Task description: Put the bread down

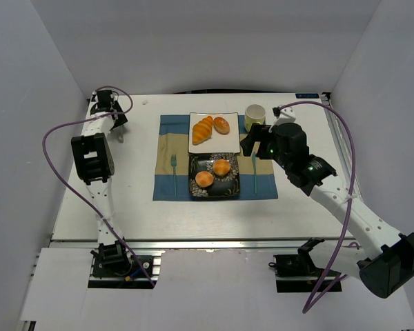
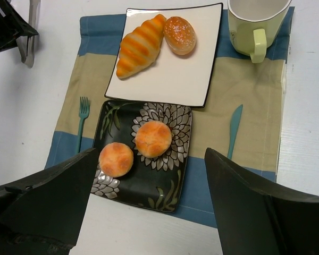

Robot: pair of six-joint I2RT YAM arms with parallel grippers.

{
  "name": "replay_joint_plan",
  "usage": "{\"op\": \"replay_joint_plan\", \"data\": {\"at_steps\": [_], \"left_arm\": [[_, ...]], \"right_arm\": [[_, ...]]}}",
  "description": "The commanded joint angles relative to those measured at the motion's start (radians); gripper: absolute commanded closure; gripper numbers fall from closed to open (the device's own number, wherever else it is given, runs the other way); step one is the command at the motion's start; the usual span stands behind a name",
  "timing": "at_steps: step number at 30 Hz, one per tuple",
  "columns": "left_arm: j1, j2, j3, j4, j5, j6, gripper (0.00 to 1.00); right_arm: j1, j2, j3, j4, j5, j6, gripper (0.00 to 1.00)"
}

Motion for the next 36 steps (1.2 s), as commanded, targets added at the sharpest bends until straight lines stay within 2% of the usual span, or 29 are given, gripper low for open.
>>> {"op": "replay_joint_plan", "data": {"at_steps": [1, 11, 16, 20, 23, 30, 34, 35, 36], "left_arm": [[0.01, -0.046, -0.037, 0.01, -0.044, -0.016, 0.25], [0.033, -0.046, -0.038, 0.016, -0.055, -0.048, 0.25], [0.035, -0.068, -0.029, 0.01, -0.048, -0.026, 0.16], [0.035, -0.112, -0.014, -0.003, -0.045, -0.012, 0.02], [0.035, -0.158, 0.005, -0.037, -0.032, -0.002, 0.02], [0.035, -0.426, -0.075, -0.186, -0.062, 0.002, 0.02], [0.035, -0.696, -0.286, -0.215, 0.004, -0.034, 0.02], [0.035, -0.821, -0.405, -0.217, 0.03, -0.039, 0.02], [0.035, -0.882, -0.461, -0.229, 0.039, -0.041, 0.02]], "right_arm": [[-0.001, -0.01, 0.036, 0.059, -0.01, -0.014, 0.12], [-0.003, -0.004, 0.028, 0.058, -0.012, -0.01, 0.12], [-0.001, -0.002, 0.024, 0.059, -0.013, -0.008, 0.12], [-0.001, 0.003, 0.021, 0.065, -0.029, -0.008, 0.12], [-0.001, 0.007, 0.027, 0.061, -0.027, -0.013, 0.12], [-0.004, -0.039, 0.068, -0.021, 0.013, 0.027, 0.1], [-0.023, -0.097, 0.061, -0.076, 0.013, 0.058, 0.11], [-0.024, -0.112, 0.057, -0.088, 0.014, 0.061, 0.11], [-0.026, -0.149, 0.039, -0.102, 0.013, 0.067, 0.11]]}}
